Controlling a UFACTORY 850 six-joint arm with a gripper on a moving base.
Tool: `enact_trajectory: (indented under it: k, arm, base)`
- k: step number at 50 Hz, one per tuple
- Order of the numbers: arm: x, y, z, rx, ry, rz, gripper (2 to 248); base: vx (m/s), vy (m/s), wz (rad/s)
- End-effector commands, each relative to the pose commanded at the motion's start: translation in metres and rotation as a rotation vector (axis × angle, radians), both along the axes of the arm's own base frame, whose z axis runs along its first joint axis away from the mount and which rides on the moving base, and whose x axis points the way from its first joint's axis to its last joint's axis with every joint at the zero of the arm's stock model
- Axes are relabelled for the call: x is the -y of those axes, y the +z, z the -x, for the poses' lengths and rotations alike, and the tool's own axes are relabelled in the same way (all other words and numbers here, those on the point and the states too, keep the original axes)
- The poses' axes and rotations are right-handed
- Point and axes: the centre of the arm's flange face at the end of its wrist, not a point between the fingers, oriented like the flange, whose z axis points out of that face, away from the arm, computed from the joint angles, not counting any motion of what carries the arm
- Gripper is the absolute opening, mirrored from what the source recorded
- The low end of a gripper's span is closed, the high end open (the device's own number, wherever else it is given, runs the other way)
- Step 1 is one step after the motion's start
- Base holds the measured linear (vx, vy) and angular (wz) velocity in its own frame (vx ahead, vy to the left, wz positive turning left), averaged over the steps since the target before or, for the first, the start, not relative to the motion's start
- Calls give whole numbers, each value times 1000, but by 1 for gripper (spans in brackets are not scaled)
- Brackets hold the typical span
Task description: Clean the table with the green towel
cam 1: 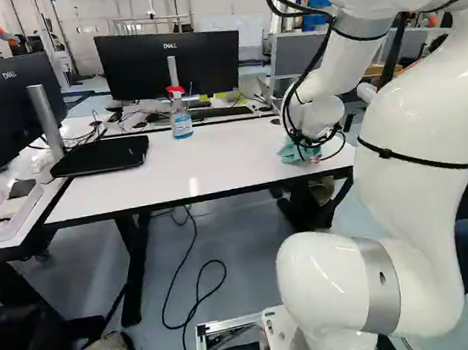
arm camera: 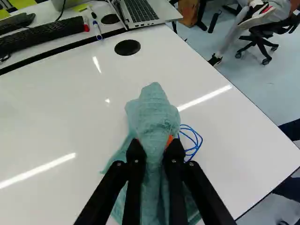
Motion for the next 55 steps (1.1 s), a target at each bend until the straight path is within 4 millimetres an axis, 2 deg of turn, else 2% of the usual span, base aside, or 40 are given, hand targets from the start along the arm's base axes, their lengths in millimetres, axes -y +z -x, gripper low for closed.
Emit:
enact_trajectory:
  k: [55]
  arm:
    - [-3,-7,6,-99,3,-43,57]
  base:
    - [0,0,0]
